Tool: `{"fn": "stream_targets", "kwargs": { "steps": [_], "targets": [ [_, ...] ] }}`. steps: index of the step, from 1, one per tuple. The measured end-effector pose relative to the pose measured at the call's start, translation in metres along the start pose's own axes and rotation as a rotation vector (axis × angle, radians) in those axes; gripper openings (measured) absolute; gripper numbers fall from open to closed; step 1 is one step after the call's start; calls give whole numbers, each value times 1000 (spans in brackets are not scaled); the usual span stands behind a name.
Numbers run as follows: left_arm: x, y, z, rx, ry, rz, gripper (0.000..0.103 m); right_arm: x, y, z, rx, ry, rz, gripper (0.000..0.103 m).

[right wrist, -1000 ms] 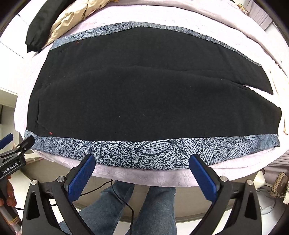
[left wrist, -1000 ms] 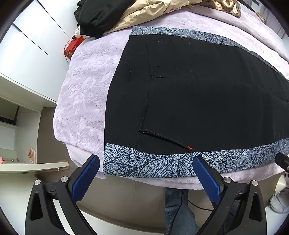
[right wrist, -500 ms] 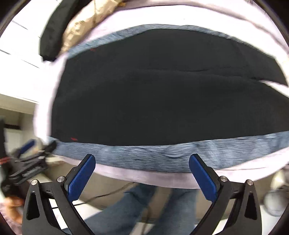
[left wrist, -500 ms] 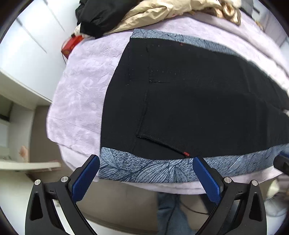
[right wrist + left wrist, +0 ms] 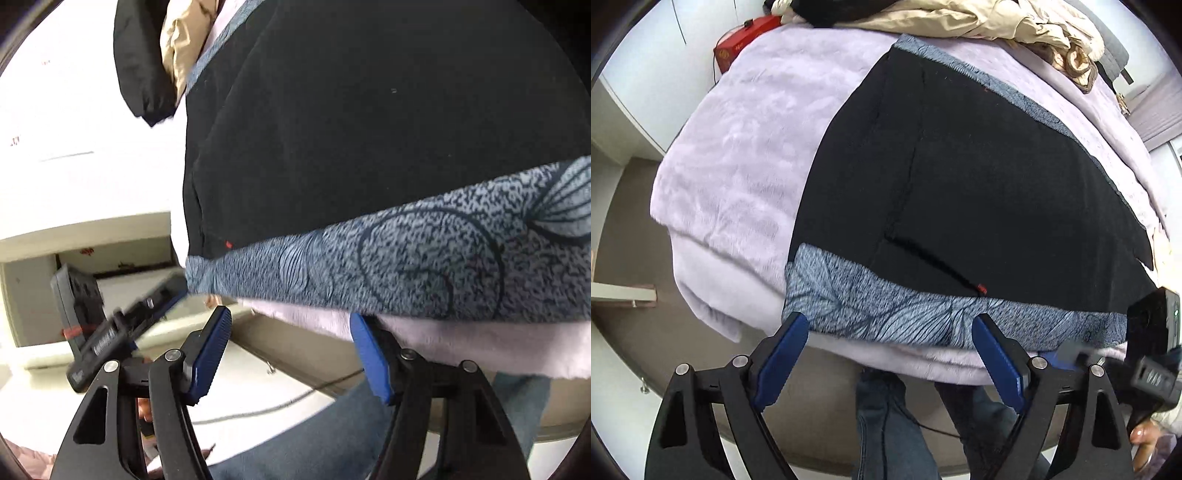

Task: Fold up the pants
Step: 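Grasp the grey patterned cuff with the right gripper while the left gripper grasps it too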

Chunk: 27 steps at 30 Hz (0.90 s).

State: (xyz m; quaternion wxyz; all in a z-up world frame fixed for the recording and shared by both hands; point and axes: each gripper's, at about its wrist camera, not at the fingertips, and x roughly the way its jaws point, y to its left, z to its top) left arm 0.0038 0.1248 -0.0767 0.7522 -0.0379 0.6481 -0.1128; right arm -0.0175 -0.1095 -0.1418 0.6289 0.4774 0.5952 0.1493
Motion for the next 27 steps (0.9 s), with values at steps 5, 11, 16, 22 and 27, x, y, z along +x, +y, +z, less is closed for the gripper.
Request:
{"fn": "stream_targets", "kwargs": {
  "steps": [5,11,16,22,27],
  "targets": [
    [1,3,-2,-19,4,-42,92,5,5,10,22,-19,62,71],
    [2,1,-4,-112,20,-165,92,8,9,21,120,-57,144,11],
    [7,-3,2,-240,20,-303,92,-13,27,21,73,-78,205,11],
    [15,-2,27,-286,-35,-251,47,-13,27,18,25,-30,158,15],
    [25,-3,36,-214,-22,-233,31,-38,-16,9,110,-79,98,39]
  ]
}}
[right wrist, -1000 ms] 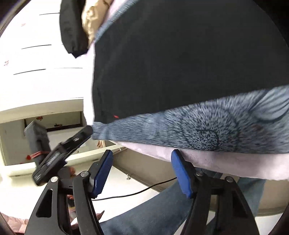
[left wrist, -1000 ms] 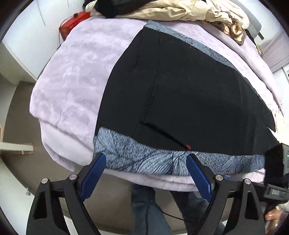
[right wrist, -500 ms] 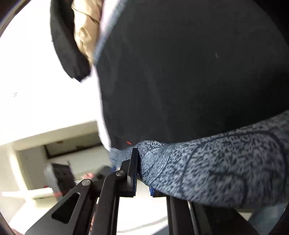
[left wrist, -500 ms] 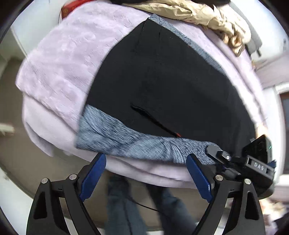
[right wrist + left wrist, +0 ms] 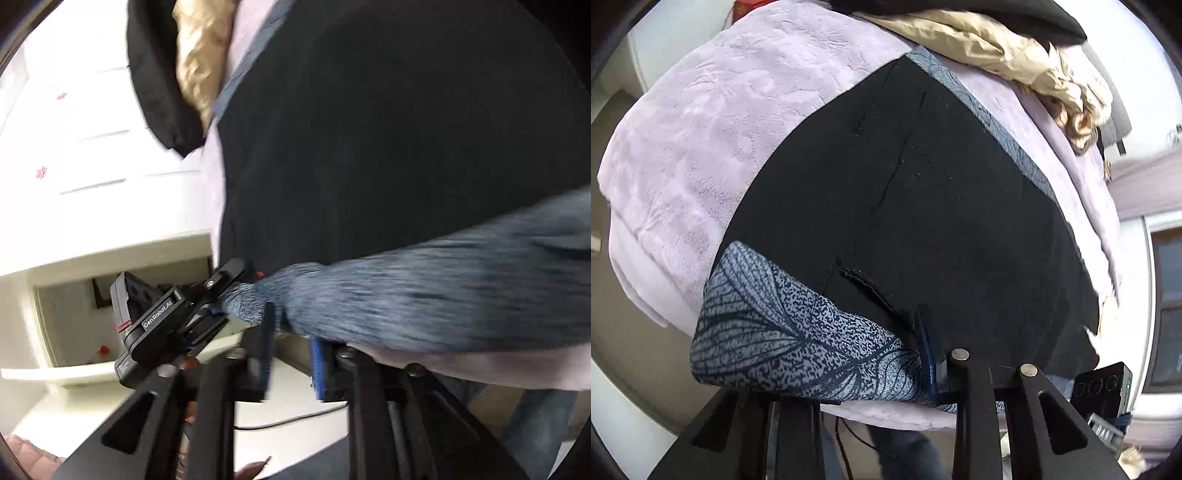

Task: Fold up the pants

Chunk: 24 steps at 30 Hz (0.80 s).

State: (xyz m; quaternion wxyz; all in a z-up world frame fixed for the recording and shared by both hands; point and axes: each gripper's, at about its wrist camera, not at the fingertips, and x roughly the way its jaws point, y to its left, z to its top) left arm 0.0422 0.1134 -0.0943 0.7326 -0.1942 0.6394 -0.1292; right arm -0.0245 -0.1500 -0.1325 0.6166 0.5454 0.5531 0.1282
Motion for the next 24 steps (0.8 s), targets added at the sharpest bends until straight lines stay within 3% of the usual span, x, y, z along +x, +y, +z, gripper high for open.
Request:
{"fn": "stream_targets", "kwargs": {
  "steps": [1,5,6,7,8,9,12,16,22,24],
  "targets": [
    [0,0,-1,14,3,4,31,-12,-12,0,36,-38,-10,47],
    [7,-2,0,50,35,31,31,-48,-48,-2,173,-159,38,47],
    [8,-2,0,54,41,38,31,-53,-55,-4,209,-178,67,42],
    [8,-3,0,59,43,44,31,-57,-60,-5,243,-188,83,21],
    [7,-3,1,60,43,52,31,-60,-64,-5,265,-195,65,7],
    [4,-5,1,53,42,56,31,-60,-62,-5,262,-193,49,5],
    [-18,-21,6,56,0,52,31,-74,-24,1,128,-195,-11,4],
    [-45,-59,33,102,-91,38,31,-105,25,31,-27,-181,-15,5],
    [-35,-96,95,129,-200,25,32,-101,65,131,-184,-87,-68,5],
    [-14,-111,127,150,-243,73,43,-89,64,173,-195,-68,-80,5]
  ]
}}
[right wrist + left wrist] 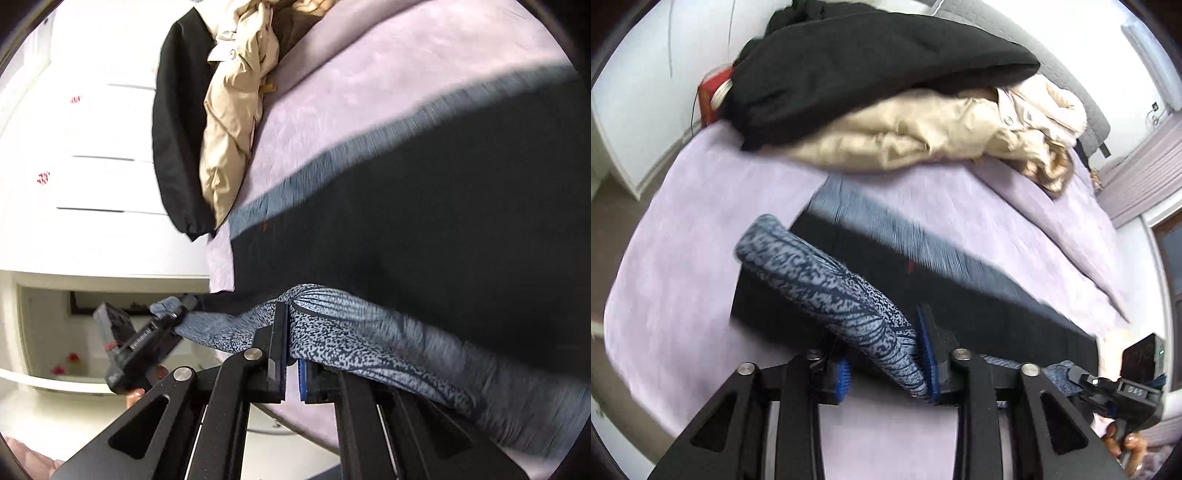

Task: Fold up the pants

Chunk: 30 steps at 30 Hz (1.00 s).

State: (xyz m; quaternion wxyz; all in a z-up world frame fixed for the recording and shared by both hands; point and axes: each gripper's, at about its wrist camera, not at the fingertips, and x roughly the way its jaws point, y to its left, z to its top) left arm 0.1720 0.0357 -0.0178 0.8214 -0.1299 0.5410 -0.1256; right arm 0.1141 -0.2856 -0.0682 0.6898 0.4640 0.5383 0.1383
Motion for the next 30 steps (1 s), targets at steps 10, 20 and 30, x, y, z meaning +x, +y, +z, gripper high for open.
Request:
{"fn": "stream_targets", "kwargs": {
  "steps": [10,20,30],
  "targets": [
    [109,4,52,-24,14,217,78,80,-58,93,108,111,-30,12],
    [76,-41,27,200,-7,278,78,62,11,59,-205,96,-98,51],
    [112,-87,4,333,70,325,78,13,-48,101,24,-36,-67,41]
  ]
}}
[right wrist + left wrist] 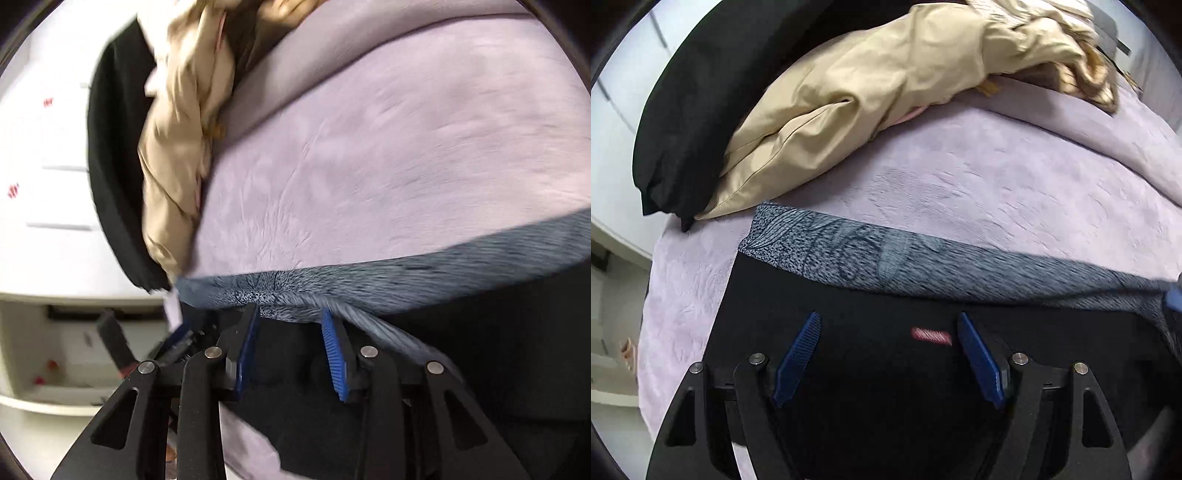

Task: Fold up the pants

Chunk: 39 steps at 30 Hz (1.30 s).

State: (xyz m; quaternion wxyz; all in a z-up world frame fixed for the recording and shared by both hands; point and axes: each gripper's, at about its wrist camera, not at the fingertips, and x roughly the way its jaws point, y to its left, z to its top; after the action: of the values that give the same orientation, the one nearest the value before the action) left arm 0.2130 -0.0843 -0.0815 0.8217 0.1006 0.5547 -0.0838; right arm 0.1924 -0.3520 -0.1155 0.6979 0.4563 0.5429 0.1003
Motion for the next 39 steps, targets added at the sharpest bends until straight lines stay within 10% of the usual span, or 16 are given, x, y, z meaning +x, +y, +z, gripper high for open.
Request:
{"fn": "stream_targets", "kwargs": {
  "steps": [4,15,23,27,30,39],
  "targets": [
    [-39,-42,-21,100,38,-139,78,-89,-40,-28,43,-95,-32,56],
    [-83,-242,-83,248,233,-554,78,-239,-201,-195,423,-127,-176,56],
    [-68,-268,-85,265,301,-508,78,-252,-268,-296,669,-131,-81,56],
    [-69,-256,-95,301,277,-531,78,-240,-270,-312,697,-213,40,56],
    [-62,-261,-101,314,285,-543,78,-240,-275,-317,705,-252,79,20],
    [-75,-266,-80,264,221,-564,78,-323,-224,-225,499,-408,154,19]
  ]
}}
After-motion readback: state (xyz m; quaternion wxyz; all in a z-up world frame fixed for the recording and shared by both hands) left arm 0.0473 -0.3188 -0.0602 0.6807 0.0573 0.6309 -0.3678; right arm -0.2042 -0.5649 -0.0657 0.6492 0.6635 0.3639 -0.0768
